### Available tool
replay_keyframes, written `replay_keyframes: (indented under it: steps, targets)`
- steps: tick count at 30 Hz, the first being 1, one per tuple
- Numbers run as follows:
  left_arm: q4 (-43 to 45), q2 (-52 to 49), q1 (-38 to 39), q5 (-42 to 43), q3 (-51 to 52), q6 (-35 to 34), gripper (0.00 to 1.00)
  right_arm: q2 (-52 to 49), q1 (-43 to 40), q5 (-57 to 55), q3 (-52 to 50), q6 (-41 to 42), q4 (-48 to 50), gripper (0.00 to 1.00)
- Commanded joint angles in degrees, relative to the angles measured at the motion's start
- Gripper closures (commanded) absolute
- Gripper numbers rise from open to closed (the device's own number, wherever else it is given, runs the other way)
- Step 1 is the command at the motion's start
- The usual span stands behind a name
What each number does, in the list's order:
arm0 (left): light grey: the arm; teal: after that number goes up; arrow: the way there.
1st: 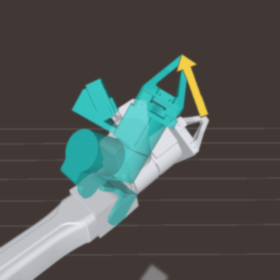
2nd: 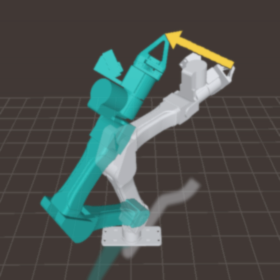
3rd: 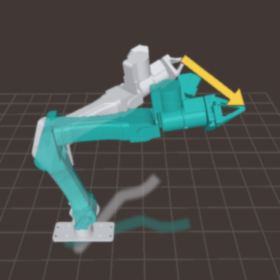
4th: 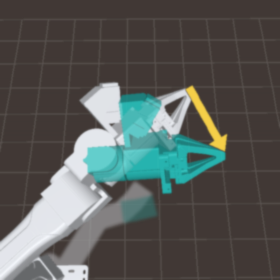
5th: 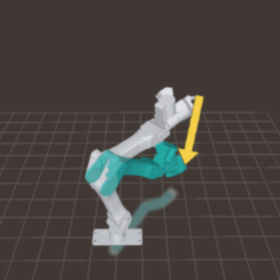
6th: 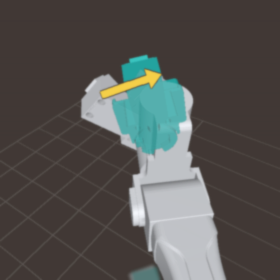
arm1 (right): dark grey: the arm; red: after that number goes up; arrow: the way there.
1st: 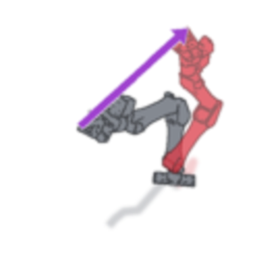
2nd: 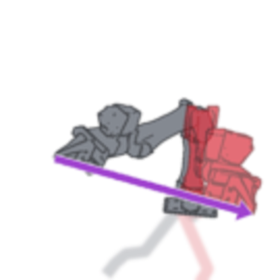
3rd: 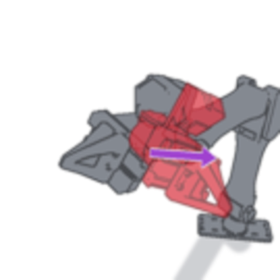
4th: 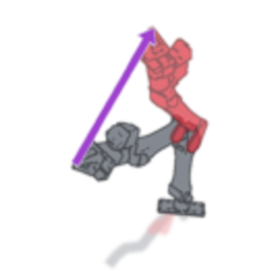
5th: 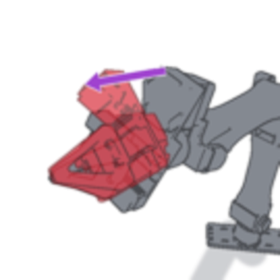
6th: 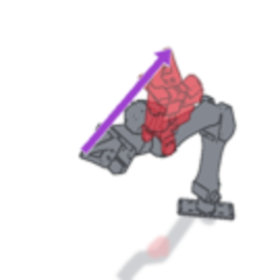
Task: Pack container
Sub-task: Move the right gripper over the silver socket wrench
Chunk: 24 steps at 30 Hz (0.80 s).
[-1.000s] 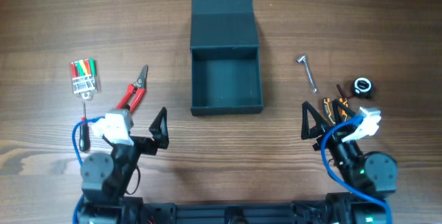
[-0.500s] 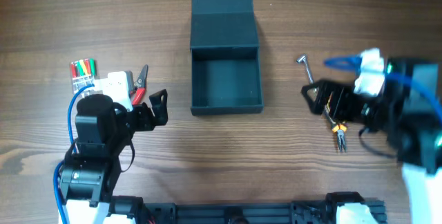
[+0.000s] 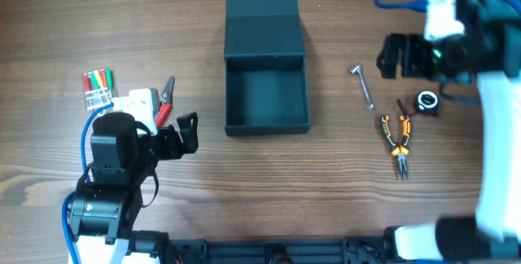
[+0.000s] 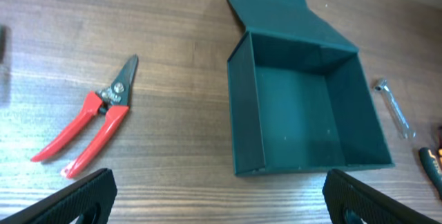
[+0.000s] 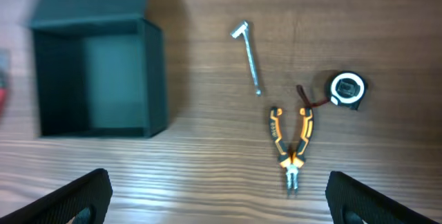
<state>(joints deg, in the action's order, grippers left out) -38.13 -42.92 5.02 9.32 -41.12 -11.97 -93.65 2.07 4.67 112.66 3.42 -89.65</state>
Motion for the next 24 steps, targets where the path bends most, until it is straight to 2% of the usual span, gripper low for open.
replay_keyframes:
  steps: [1,9,13,19,24]
  targets:
    - [-1.2,0.3,-0.3,0.7,-1.3,-0.9,0.0,-7.8,-0.2,-2.7,0.4,-5.5,3.3,0.0]
    - [-1.8,0.3,-0.3,0.7,-1.3,-0.9,0.0,-17.1,-0.2,-2.7,0.2,-14.6,11.9,0.0]
    - [-1.8,0.3,-0.3,0.6,-1.3,-0.9,0.0,-18.6,-0.2,-2.8,-1.2,-19.1,14.7,0.05]
    - [-1.7,0.3,-0.3,-0.4,-1.3,-0.9,0.0,-18.6,-1.3,-2.7,-8.9,-20.0,19.5,0.05]
    - [-1.5,0.3,-0.3,-0.4,-1.3,-0.9,0.0,-18.6,-2.1,-1.2,-21.1,-19.9,29.2,0.05]
